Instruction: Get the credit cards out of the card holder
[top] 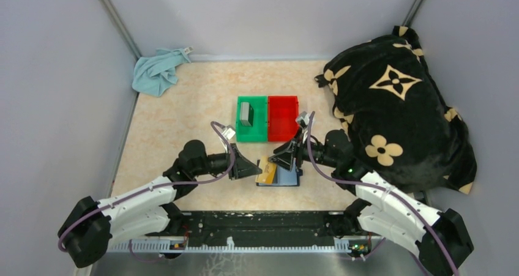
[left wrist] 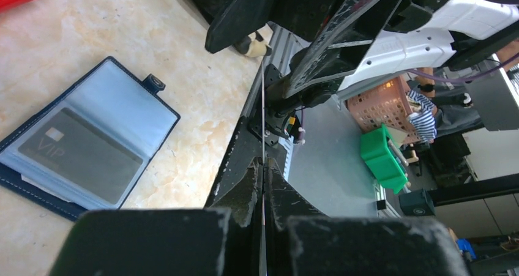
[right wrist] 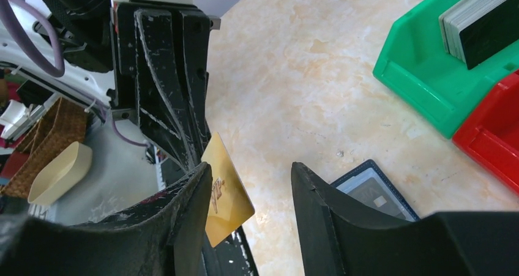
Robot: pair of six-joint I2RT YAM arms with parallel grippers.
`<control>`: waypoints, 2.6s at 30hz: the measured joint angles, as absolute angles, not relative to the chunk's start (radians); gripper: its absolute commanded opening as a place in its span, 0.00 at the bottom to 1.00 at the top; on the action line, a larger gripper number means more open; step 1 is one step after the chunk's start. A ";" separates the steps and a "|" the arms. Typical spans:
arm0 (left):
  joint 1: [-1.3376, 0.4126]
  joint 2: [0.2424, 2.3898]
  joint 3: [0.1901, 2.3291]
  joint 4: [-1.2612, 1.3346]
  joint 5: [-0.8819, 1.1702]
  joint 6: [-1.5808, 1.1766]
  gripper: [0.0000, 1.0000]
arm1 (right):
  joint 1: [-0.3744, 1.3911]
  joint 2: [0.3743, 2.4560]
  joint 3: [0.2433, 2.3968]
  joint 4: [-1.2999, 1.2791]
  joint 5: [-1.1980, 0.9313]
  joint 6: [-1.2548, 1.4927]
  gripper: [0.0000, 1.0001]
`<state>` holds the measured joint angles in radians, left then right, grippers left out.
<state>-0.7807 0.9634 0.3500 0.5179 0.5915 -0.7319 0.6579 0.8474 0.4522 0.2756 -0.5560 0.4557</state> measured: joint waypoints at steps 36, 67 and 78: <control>-0.733 0.865 0.327 0.577 0.657 -0.763 0.43 | 0.638 0.875 0.395 0.533 -0.773 0.623 0.00; -0.733 0.870 0.331 0.495 0.574 -0.739 0.00 | 0.590 0.871 0.427 0.482 -0.717 0.635 0.65; -0.733 0.946 0.484 0.218 0.162 -0.675 0.00 | 0.542 0.775 0.431 0.259 -0.440 0.579 0.60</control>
<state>-0.7330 0.9459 0.4839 0.2180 0.1623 -0.6746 0.5423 0.7746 0.4313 0.2592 -0.4400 0.5793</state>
